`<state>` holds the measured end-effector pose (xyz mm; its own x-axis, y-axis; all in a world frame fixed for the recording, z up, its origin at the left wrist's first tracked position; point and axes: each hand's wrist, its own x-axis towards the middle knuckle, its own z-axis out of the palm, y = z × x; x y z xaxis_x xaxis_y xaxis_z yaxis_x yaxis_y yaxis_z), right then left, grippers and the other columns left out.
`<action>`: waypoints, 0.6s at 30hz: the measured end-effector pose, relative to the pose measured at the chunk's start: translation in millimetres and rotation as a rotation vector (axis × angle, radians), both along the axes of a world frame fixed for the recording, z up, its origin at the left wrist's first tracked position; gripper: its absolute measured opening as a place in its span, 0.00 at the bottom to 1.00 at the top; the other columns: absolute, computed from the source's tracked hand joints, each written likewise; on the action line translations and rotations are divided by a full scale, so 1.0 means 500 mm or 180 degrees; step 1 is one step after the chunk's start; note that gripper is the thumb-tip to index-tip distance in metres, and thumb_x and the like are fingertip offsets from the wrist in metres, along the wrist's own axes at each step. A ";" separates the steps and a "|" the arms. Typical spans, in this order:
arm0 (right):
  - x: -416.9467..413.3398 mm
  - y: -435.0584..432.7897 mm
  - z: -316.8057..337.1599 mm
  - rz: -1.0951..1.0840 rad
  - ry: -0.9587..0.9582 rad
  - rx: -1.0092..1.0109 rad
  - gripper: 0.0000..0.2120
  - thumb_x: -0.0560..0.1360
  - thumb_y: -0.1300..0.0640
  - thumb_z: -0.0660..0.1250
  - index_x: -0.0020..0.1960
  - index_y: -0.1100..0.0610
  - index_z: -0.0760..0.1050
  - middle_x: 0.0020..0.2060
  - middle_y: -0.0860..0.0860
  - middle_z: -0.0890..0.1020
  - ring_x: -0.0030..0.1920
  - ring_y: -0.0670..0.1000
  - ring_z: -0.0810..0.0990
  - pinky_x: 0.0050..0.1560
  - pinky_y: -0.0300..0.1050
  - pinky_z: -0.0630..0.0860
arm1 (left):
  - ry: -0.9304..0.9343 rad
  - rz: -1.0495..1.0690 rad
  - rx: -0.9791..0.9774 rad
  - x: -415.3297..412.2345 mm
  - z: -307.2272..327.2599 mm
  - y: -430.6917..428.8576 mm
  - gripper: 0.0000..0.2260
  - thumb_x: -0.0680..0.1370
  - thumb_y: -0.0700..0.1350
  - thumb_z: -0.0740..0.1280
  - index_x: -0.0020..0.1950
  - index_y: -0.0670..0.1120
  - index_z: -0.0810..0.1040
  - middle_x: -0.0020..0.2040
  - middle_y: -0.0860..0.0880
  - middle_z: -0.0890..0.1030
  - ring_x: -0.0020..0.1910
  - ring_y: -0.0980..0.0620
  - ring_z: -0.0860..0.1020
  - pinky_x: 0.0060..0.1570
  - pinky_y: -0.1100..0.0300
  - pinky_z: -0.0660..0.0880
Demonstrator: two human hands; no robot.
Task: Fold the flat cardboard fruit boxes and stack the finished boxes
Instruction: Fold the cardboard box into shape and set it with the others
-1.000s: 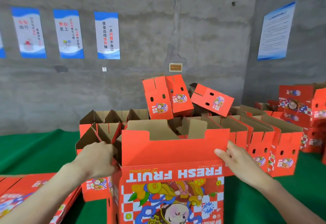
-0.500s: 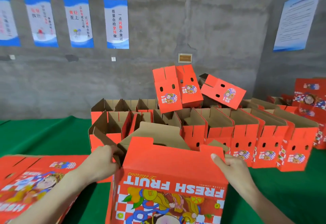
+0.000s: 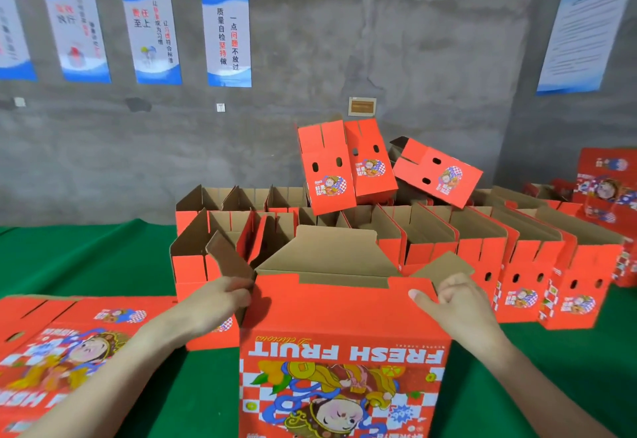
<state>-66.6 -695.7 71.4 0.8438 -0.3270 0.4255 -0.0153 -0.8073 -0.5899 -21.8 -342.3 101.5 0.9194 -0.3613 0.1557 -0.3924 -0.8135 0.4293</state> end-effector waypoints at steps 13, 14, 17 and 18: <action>0.042 0.014 -0.029 -0.0061 0.0289 -0.0678 0.25 0.71 0.39 0.70 0.29 0.55 0.65 0.39 0.47 0.68 0.39 0.45 0.70 0.39 0.39 0.63 | -0.0425 0.0673 0.0181 0.025 -0.062 -0.033 0.07 0.77 0.48 0.66 0.50 0.46 0.78 0.53 0.46 0.82 0.51 0.46 0.79 0.46 0.58 0.72; 0.041 0.015 -0.029 -0.0052 0.0306 -0.0681 0.25 0.70 0.39 0.70 0.29 0.55 0.65 0.39 0.47 0.68 0.39 0.45 0.70 0.40 0.39 0.63 | -0.0436 0.0655 0.0171 0.026 -0.063 -0.032 0.07 0.77 0.48 0.66 0.50 0.46 0.78 0.52 0.46 0.82 0.51 0.46 0.78 0.45 0.59 0.71; 0.033 0.014 -0.037 0.0022 0.0281 -0.0671 0.24 0.67 0.39 0.73 0.35 0.55 0.64 0.42 0.47 0.68 0.41 0.47 0.70 0.41 0.40 0.62 | -0.0437 0.0545 -0.0066 0.026 -0.070 -0.025 0.05 0.76 0.50 0.67 0.45 0.49 0.78 0.45 0.50 0.82 0.42 0.51 0.78 0.35 0.65 0.66; 0.028 0.013 -0.041 0.0086 0.0280 -0.0564 0.24 0.66 0.40 0.75 0.41 0.54 0.64 0.45 0.46 0.67 0.44 0.47 0.70 0.43 0.40 0.63 | -0.0397 0.0503 -0.0186 0.026 -0.072 -0.023 0.05 0.76 0.50 0.68 0.43 0.51 0.77 0.41 0.52 0.81 0.39 0.54 0.77 0.32 0.68 0.65</action>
<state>-52.7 -689.1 51.0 0.8877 -0.2302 0.3987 -0.0374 -0.8992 -0.4358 -8.8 -354.0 65.6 0.9362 -0.2011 0.2882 -0.3149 -0.8442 0.4337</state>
